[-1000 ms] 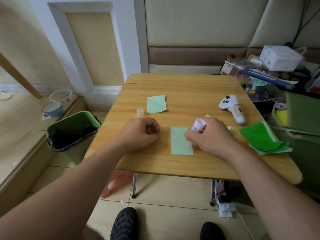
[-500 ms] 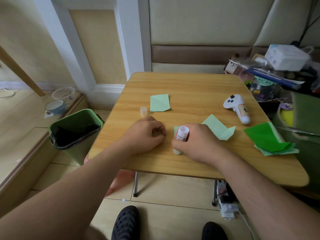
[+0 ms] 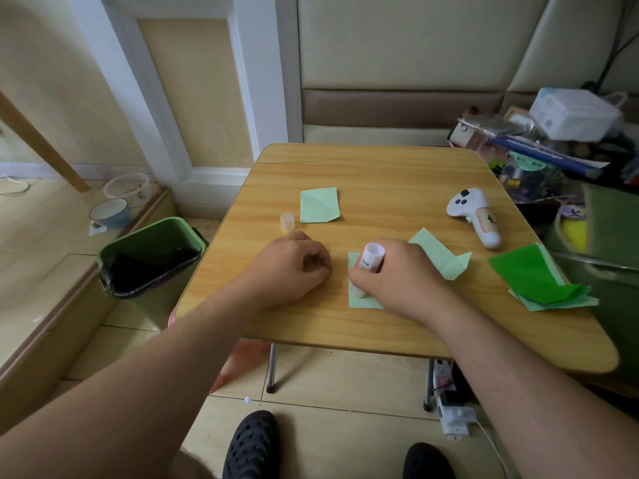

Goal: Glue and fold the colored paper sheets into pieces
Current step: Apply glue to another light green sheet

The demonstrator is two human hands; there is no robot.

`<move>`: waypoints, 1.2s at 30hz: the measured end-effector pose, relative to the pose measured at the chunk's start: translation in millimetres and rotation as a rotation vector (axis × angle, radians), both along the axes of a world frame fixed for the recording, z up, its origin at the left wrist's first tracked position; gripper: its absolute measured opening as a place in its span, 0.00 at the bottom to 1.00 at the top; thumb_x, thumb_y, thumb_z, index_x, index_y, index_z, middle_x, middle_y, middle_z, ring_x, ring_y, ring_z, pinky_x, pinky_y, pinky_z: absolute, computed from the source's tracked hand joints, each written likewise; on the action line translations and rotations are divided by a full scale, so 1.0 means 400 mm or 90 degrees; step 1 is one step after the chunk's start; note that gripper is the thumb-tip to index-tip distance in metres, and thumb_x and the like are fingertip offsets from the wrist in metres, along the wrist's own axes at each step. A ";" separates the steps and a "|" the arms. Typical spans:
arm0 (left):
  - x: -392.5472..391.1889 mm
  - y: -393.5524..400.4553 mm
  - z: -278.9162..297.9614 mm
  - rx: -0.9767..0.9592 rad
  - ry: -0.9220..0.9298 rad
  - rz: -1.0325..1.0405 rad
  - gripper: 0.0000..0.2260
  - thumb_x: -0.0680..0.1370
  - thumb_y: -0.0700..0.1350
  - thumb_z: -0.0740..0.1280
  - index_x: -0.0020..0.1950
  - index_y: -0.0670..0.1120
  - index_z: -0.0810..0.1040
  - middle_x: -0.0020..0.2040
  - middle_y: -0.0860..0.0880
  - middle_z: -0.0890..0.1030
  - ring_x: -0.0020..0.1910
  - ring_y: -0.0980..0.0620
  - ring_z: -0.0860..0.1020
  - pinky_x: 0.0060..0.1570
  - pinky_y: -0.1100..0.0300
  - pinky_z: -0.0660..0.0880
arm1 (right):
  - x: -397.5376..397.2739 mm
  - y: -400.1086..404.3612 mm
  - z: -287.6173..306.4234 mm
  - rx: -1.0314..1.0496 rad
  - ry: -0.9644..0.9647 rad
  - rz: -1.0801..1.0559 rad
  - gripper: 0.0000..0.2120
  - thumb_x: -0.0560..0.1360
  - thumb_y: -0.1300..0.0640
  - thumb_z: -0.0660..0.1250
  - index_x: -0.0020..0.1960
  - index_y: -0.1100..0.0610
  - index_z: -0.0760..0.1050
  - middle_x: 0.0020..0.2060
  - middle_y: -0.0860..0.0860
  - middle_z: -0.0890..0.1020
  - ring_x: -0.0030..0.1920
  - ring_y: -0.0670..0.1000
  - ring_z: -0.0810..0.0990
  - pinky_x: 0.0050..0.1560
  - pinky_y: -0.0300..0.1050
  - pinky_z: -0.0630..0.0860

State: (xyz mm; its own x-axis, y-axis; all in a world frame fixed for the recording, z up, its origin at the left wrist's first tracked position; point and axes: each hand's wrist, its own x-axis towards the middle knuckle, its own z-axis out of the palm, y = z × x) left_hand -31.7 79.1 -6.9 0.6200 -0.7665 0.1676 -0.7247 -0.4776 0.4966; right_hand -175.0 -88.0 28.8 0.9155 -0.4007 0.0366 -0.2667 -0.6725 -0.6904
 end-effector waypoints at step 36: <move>0.000 -0.005 -0.002 0.013 0.003 0.013 0.05 0.77 0.51 0.71 0.51 0.59 0.83 0.50 0.57 0.76 0.45 0.59 0.76 0.51 0.62 0.74 | 0.043 -0.023 0.004 0.013 -0.008 -0.025 0.11 0.74 0.52 0.69 0.36 0.56 0.76 0.32 0.45 0.83 0.33 0.48 0.75 0.33 0.45 0.71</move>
